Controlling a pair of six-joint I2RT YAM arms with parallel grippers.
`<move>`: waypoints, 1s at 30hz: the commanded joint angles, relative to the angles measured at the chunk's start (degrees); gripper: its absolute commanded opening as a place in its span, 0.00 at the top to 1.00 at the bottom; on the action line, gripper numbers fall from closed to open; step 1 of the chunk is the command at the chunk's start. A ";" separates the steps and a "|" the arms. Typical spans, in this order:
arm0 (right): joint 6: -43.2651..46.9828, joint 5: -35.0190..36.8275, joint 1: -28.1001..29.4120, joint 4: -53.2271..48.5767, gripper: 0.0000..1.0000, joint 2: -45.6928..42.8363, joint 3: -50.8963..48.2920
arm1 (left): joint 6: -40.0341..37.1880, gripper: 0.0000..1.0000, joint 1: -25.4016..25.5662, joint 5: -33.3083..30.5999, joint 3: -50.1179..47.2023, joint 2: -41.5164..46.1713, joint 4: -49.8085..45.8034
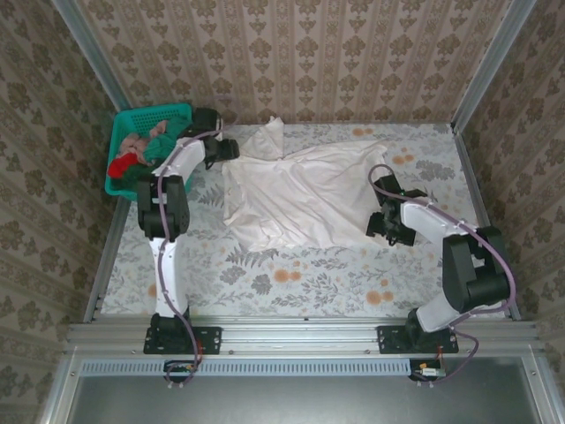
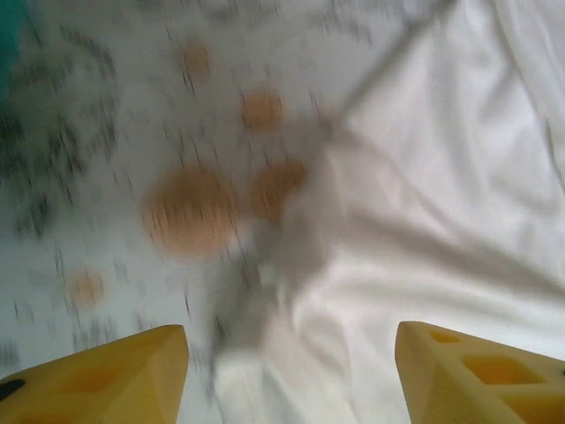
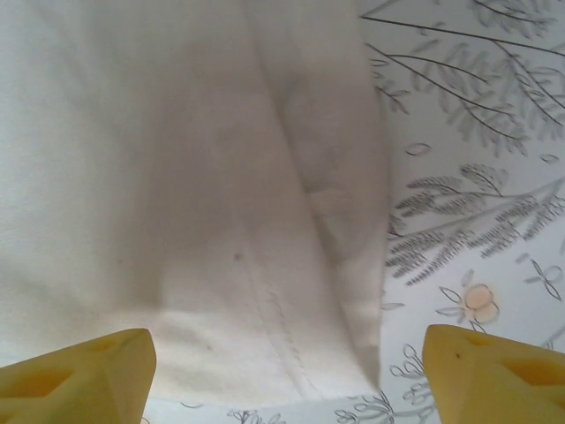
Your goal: Fold and stack the t-shirts
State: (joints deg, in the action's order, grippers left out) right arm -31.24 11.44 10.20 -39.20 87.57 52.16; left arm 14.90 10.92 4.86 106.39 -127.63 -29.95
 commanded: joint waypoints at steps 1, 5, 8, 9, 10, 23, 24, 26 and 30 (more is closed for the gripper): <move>-2.45 0.22 -0.16 1.12 0.21 -1.81 -1.82 | -0.57 0.32 2.97 -1.38 -11.88 15.09 -0.28; -2.77 -2.26 -0.61 4.13 0.23 -1.56 -5.36 | 1.17 0.25 8.47 -3.15 -34.23 35.99 4.60; -3.32 -2.58 -0.84 5.90 0.26 -0.87 -5.94 | 4.85 0.21 18.97 -6.99 -47.88 49.92 6.68; -3.14 -3.27 -0.80 6.42 0.29 -0.48 -5.84 | 6.56 0.21 23.31 -9.40 -51.41 53.29 6.54; -3.12 -3.47 -0.84 6.95 0.32 -0.12 -5.92 | 8.15 0.22 27.54 -11.67 -54.39 55.86 6.25; -2.95 -2.31 -1.06 10.22 0.77 2.35 -5.49 | 9.76 0.44 50.31 -18.00 -63.99 44.58 18.83; -2.95 -2.37 -1.06 10.36 0.79 2.18 -5.58 | 8.88 0.44 50.16 -18.04 -63.10 42.65 19.18; -2.68 -2.65 -1.06 10.37 0.85 1.70 -5.80 | 7.67 0.46 49.50 -17.42 -60.37 38.65 19.81; -2.42 -3.29 -1.08 10.81 0.88 1.00 -6.28 | 6.46 0.54 48.63 -19.57 -55.26 32.03 19.65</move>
State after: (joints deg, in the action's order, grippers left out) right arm -33.58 8.56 9.37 -28.91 89.52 46.41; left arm 23.77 60.36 -11.70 47.13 -92.68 -11.88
